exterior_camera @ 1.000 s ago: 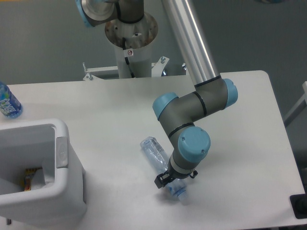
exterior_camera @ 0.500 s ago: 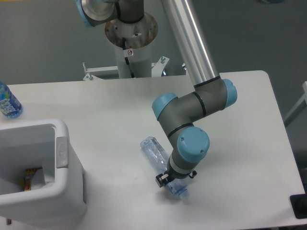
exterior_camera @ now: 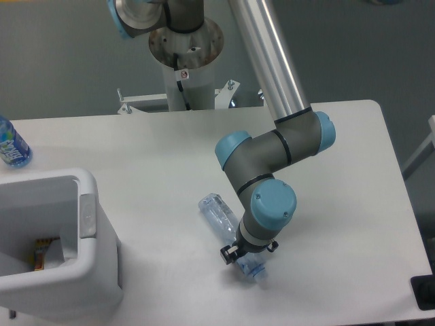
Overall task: Place the trash in the trash can
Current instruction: 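Lower the gripper onto the bottle's cap end and close on it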
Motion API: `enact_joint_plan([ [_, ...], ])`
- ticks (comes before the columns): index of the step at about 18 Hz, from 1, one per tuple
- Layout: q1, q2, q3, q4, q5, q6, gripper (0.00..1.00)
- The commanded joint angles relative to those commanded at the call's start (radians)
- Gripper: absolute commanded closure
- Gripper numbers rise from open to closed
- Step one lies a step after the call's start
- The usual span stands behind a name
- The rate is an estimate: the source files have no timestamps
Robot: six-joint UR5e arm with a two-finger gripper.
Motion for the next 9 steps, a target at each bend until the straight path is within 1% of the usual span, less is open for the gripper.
enact_joint_plan([
  [5,-0.006,0.003,0.000,-0.002,0.000,0.000,0.37],
  [9,-0.006,0.006,0.000,-0.002,0.000,0.002,0.37],
])
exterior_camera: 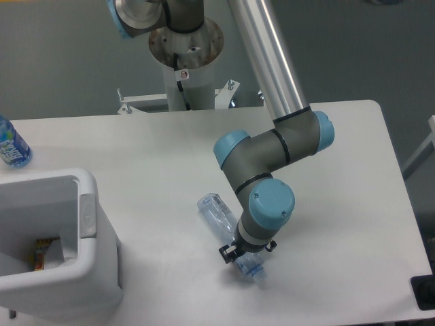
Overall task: Place the trash in the trash can
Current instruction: 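Lower the gripper onto the bottle's cap end and close on it, then lift the bottle by its cap end off the table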
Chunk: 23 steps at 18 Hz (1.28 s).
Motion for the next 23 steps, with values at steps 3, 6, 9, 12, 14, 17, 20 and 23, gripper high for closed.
enact_joint_plan([
  [3,0.000,0.003,-0.002,0.002,0.000,0.000,0.37],
  [6,0.000,0.009,-0.002,0.002,0.000,0.000,0.40],
  [9,0.000,0.017,-0.002,0.003,0.000,0.002,0.40],
  [12,0.000,0.043,0.009,0.003,0.000,0.003,0.40],
  [14,0.000,0.067,0.005,0.005,0.000,0.006,0.40],
  [17,0.000,0.089,0.020,0.009,0.000,0.011,0.40],
  [20,0.000,0.107,0.072,0.011,-0.002,0.023,0.40],
  [23,0.000,0.139,0.104,0.101,-0.006,0.015,0.40],
])
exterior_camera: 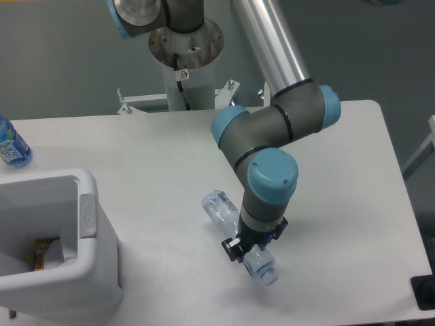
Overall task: Place the trash in the trash can
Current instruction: 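Lift the bottle by its cap end off the table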
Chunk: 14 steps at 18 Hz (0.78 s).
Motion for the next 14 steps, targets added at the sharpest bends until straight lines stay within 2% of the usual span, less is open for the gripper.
enact_joint_plan([
  [3,0.000,0.038,0.006,0.134,-0.002,0.000,0.40],
  [5,-0.002,0.054,0.027,0.187,-0.005,0.001,0.41],
  [11,-0.047,0.097,0.153,0.201,-0.015,0.005,0.41],
  [14,-0.086,0.123,0.170,0.281,-0.023,0.002,0.41],
])
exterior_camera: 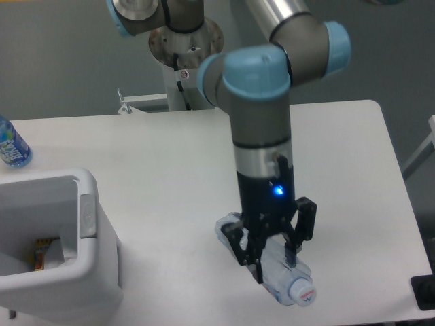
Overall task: Place the trash in the trash can
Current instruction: 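Lift the bottle by its cap end off the table, then carry the bottle over the bin, lower it in, open the gripper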
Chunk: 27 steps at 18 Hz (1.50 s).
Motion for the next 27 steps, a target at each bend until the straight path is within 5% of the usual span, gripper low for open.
enact_joint_plan([
  [14,-0.198,0.086,0.000,0.033,0.000,0.005,0.45],
  [27,-0.356,0.034,-0.040,0.031,0.002,0.003,0.44],
])
